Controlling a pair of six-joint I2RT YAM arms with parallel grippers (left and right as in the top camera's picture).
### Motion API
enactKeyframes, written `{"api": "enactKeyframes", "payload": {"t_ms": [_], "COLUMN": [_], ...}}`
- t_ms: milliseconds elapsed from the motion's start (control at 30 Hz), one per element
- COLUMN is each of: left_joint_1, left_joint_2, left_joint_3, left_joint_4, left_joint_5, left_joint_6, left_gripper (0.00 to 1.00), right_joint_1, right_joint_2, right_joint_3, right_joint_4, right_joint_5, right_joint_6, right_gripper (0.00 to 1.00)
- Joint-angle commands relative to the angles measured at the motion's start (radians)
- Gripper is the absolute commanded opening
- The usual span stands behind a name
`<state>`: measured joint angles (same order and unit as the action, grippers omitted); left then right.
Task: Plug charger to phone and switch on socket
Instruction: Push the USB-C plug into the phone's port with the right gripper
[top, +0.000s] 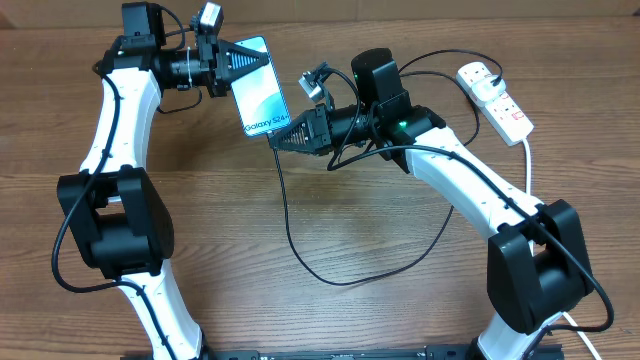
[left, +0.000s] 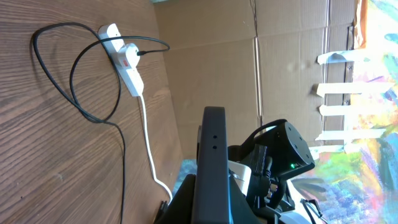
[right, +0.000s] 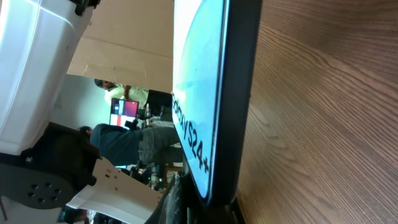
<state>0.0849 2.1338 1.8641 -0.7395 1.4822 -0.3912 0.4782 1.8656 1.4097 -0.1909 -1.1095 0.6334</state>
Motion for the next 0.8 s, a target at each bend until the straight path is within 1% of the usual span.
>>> {"api": "enactKeyframes", "payload": {"t_ms": [0,333,367,433,467,567,767], "left_joint_1": [-0.036,-0.036,-0.035,-0.034,-0.033,-0.031,-0.031], "left_joint_2": [-0.011,-0.011,-0.011,-0.011,-0.011,-0.011,-0.011], "left_joint_3": [0.001,0.001,0.001,0.001,0.002,0.002,0.001], "left_joint_4": [-0.016,-0.026,-0.026,-0.026,-0.026,-0.027,-0.019], "left_joint_5": [0.083,0.081,0.081,0.079,0.078,0.056,0.026], "left_joint_6": [0.018,0.018,0.018,0.018,0.018,0.017,-0.006], "left_gripper": [0.04,0.04,0.04,0.04,0.04,0.04,0.04], "right_joint_1": [-0.017,-0.019,-0.02,-0.023,-0.025,-0.027,-0.027], "right_joint_2": [-0.01,-0.01,-0.01,-0.01,-0.01,-0.01,-0.01], "right_joint_3": [0.013,0.013,0.013,0.013,0.013,0.013,0.013], "right_joint_4": [0.029,0.043,0.038,0.027,0.023,0.021,0.003], "right_joint_5": [0.096,0.129,0.129,0.129,0.128,0.095,0.023], "right_joint_6": [0.006,0.0,-0.011,-0.021,-0.021,-0.033,-0.039], "right_gripper": [0.04,0.04,0.06,0.2,0.24,0.28,0.29]}}
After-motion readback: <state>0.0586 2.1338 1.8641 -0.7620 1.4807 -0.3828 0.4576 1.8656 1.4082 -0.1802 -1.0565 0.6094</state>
